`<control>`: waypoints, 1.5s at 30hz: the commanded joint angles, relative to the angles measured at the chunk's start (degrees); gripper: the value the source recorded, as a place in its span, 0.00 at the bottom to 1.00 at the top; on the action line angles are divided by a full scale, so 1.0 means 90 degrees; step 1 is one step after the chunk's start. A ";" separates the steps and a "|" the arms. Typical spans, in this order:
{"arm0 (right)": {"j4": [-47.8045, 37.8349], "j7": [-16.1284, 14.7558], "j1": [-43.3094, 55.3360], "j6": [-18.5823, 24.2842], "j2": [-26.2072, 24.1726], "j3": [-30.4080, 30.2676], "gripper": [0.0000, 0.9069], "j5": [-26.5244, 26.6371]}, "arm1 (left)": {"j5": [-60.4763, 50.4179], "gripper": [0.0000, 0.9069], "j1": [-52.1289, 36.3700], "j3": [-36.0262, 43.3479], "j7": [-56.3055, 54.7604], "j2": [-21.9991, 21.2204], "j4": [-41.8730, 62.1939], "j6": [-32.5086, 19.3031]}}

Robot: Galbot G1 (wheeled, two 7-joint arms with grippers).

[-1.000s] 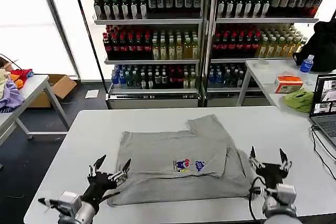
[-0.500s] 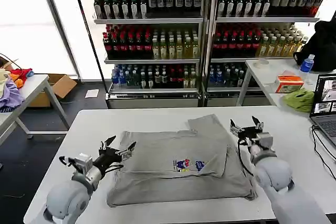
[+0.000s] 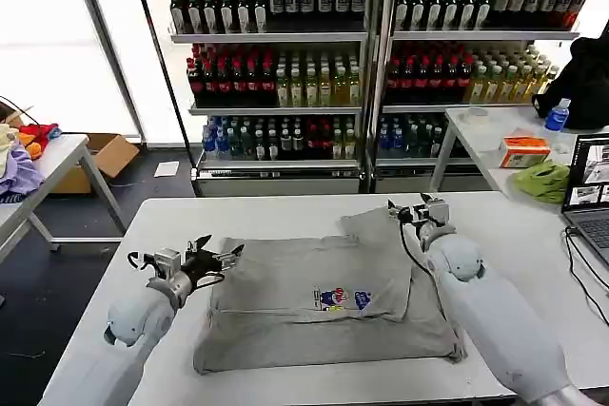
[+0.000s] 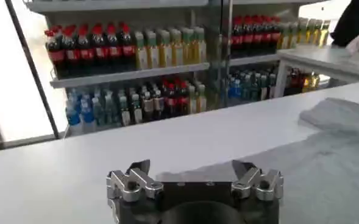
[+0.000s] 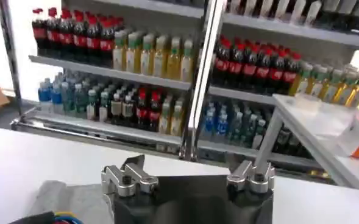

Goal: Fold and organize the clothes.

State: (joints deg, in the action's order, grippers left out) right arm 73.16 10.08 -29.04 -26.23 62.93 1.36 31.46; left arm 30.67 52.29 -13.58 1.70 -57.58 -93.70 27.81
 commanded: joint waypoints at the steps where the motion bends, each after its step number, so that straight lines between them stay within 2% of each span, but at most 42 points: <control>1: -0.1644 -0.0182 0.0761 -0.0007 0.0592 -0.0370 1.00 -0.0063 | -0.0106 1.00 -0.0906 0.0380 0.0046 -0.0233 0.1196 -0.0085; 10: -0.1846 -0.0227 0.0656 -0.0021 0.0943 -0.0270 1.00 -0.0204 | -0.0254 1.00 -0.1124 0.0487 0.0059 -0.0446 0.1687 -0.0160; 17: -0.1750 -0.0214 0.0529 -0.0104 0.0945 -0.0294 1.00 -0.0244 | -0.0280 1.00 -0.1118 0.0488 0.0075 -0.0531 0.1786 -0.0142; 18: -0.1729 -0.0212 0.0502 -0.0111 0.0942 -0.0298 1.00 -0.0246 | -0.0307 0.98 -0.1102 0.0485 0.0079 -0.0552 0.1783 -0.0132; 19: -0.1708 -0.0207 0.0477 -0.0118 0.0940 -0.0297 1.00 -0.0249 | -0.0314 0.82 -0.1079 0.0484 0.0078 -0.0562 0.1767 -0.0131; 20: -0.1690 -0.0208 0.0455 -0.0127 0.0938 -0.0289 1.00 -0.0248 | -0.0321 0.72 -0.1052 0.0484 0.0075 -0.0567 0.1742 -0.0116; 21: -0.1681 -0.0208 0.0437 -0.0129 0.0939 -0.0287 0.97 -0.0248 | -0.0321 0.50 -0.1018 0.0486 0.0068 -0.0572 0.1703 -0.0101; 22: -0.1667 -0.0206 0.0410 -0.0128 0.0940 -0.0277 0.92 -0.0252 | -0.0333 0.40 -0.0995 0.0488 0.0057 -0.0571 0.1684 -0.0101; 24: -0.1637 -0.0200 0.0349 -0.0129 0.0941 -0.0258 0.79 -0.0256 | -0.0335 0.11 -0.0917 0.0517 0.0064 -0.0550 0.1615 -0.0135; 25: -0.1629 -0.0196 0.0334 -0.0132 0.0940 -0.0257 0.71 -0.0258 | -0.0335 0.07 -0.0888 0.0527 0.0069 -0.0537 0.1602 -0.0135; 28: -0.1563 -0.0173 0.0232 -0.0140 0.0926 -0.0248 0.57 -0.0272 | -0.0350 0.01 -0.0822 0.0521 0.0078 -0.0553 0.1619 -0.0102; 29: -0.1532 -0.0165 0.0205 -0.0143 0.0920 -0.0231 0.47 -0.0271 | -0.0354 0.01 -0.0787 0.0508 0.0080 -0.0560 0.1616 -0.0091; 30: -0.1512 -0.0158 0.0183 -0.0147 0.0916 -0.0217 0.41 -0.0267 | -0.0355 0.01 -0.0742 0.0493 0.0080 -0.0567 0.1590 -0.0088; 31: -0.1499 -0.0157 0.0173 -0.0147 0.0912 -0.0208 0.32 -0.0267 | -0.0356 0.01 -0.0721 0.0486 0.0080 -0.0569 0.1571 -0.0076; 32: -0.1459 -0.0160 0.0152 -0.0151 0.0895 -0.0197 0.06 -0.0263 | -0.0353 0.01 -0.0689 0.0476 0.0080 -0.0574 0.1542 -0.0059; 33: -0.1416 -0.0164 0.0131 -0.0159 0.0876 -0.0195 0.01 -0.0259 | -0.0356 0.01 -0.0656 0.0468 0.0078 -0.0580 0.1528 -0.0059; 40: -0.1205 -0.0088 -0.0030 -0.0184 0.0854 -0.0119 0.00 -0.0262 | -0.0378 0.01 -0.0555 0.0380 0.0052 -0.0668 0.1475 -0.0098; 45: -0.1006 -0.0012 -0.0164 -0.0115 0.0832 0.0061 0.00 -0.0247 | -0.0417 0.01 -0.0471 0.0329 -0.0013 -0.0722 0.1337 -0.0379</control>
State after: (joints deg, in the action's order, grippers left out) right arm 62.44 9.63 -29.27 -27.41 70.29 0.90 29.03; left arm 27.08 46.89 -10.41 1.93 -63.52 -80.77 26.36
